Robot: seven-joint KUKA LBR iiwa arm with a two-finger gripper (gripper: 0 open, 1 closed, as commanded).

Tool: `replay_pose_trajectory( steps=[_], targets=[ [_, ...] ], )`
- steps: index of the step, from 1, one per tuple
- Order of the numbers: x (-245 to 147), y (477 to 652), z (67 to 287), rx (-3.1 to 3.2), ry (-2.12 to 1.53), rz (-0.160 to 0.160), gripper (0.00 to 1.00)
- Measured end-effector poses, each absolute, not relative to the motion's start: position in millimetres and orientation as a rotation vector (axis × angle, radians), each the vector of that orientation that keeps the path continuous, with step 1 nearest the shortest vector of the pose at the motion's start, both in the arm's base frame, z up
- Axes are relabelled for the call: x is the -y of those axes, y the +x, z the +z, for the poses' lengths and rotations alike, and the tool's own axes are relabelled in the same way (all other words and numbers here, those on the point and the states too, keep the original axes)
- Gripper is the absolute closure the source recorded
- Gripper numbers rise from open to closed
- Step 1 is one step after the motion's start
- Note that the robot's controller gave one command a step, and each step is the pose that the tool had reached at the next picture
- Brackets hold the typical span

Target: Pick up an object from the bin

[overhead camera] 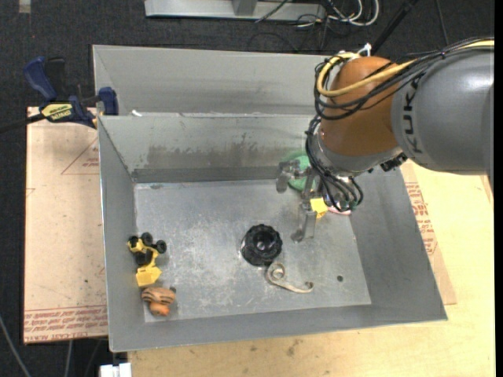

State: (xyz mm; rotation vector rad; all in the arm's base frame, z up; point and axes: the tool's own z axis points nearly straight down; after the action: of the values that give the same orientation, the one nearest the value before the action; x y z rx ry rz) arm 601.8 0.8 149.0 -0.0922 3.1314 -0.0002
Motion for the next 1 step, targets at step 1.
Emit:
replay_pose_trajectory(
  steps=[1],
  targets=[
    [-12.3,548.2,116.6,-3.139,-0.082,0.003,0.0]
  ],
)
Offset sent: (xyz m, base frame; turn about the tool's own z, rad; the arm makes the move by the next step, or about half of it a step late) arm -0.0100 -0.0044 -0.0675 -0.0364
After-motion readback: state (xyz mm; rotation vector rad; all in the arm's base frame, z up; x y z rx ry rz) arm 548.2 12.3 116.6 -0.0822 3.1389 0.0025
